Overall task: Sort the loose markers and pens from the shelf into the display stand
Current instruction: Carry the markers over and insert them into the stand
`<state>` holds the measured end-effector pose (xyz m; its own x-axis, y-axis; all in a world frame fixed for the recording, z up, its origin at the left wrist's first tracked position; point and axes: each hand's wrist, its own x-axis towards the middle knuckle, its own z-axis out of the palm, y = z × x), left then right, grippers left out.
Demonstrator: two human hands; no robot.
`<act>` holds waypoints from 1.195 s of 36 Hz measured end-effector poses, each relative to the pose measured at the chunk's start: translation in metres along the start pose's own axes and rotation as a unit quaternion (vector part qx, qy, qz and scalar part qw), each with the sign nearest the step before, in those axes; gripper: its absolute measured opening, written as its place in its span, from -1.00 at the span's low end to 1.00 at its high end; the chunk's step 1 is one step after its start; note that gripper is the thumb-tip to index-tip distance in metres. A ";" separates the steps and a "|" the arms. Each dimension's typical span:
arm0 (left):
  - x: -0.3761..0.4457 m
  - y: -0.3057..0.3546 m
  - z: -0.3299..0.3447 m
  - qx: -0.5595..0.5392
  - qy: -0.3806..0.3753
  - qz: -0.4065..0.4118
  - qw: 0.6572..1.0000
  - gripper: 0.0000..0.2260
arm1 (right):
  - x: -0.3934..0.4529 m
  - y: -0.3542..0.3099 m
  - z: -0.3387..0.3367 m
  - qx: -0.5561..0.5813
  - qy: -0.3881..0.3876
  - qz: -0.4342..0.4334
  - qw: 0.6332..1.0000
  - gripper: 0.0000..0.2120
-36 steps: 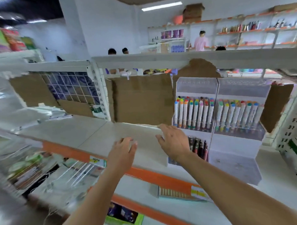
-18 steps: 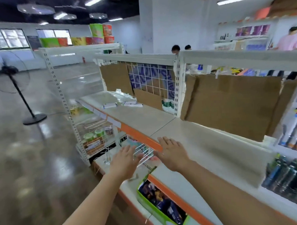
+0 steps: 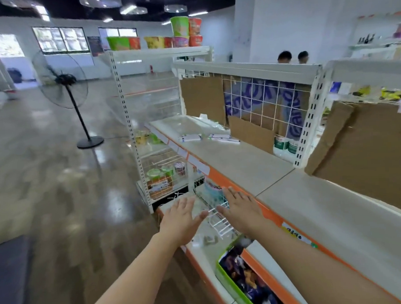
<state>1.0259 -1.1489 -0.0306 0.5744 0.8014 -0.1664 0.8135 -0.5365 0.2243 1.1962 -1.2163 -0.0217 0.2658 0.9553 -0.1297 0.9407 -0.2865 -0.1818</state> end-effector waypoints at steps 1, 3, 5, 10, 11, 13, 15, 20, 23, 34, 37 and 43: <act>0.007 -0.004 0.000 0.000 -0.002 -0.004 1.000 -0.33 | 0.010 0.000 0.000 0.001 0.001 -0.002 1.000 -0.37; 0.023 -0.010 -0.001 0.004 -0.005 -0.012 1.000 -0.32 | 0.031 -0.001 -0.001 0.000 0.002 -0.005 1.000 -0.36; 0.042 -0.016 -0.004 0.007 -0.005 -0.021 1.000 -0.31 | 0.053 0.000 -0.003 0.002 0.001 -0.011 1.000 -0.37; 0.091 -0.023 -0.016 -0.003 -0.004 -0.032 0.999 -0.35 | 0.110 0.005 -0.014 -0.001 0.015 -0.026 1.000 -0.41; 0.101 -0.025 -0.019 -0.002 -0.002 -0.034 0.999 -0.36 | 0.121 0.006 -0.018 0.000 0.019 -0.029 0.999 -0.42; 0.119 -0.029 -0.024 0.001 -0.003 -0.039 0.999 -0.36 | 0.139 0.010 -0.023 0.001 0.023 -0.033 0.999 -0.45; 0.140 -0.032 -0.029 0.003 -0.006 -0.047 0.999 -0.37 | 0.161 0.014 -0.027 -0.006 0.022 -0.038 0.999 -0.46; 0.184 -0.041 -0.035 0.004 -0.014 -0.052 0.999 -0.36 | 0.210 0.022 -0.034 -0.016 0.018 -0.039 0.999 -0.45; 0.206 -0.049 -0.037 0.002 -0.028 -0.053 0.998 -0.36 | 0.237 0.024 -0.033 -0.012 0.007 -0.038 0.999 -0.44; 0.309 -0.108 -0.056 0.003 -0.041 -0.033 0.999 -0.38 | 0.352 0.006 -0.031 0.014 -0.007 -0.012 1.000 -0.48; 0.339 -0.128 -0.063 -0.011 -0.033 -0.011 0.999 -0.40 | 0.382 -0.002 -0.032 0.032 -0.006 0.007 0.999 -0.52; 0.399 -0.161 -0.080 -0.008 -0.028 0.031 0.999 -0.43 | 0.438 -0.019 -0.034 0.043 -0.004 0.053 0.998 -0.52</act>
<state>1.1169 -0.7215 -0.0564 0.6282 0.7506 -0.2048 0.7749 -0.5800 0.2510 1.3015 -0.7896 -0.0418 0.3603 0.9191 -0.1593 0.8862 -0.3906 -0.2493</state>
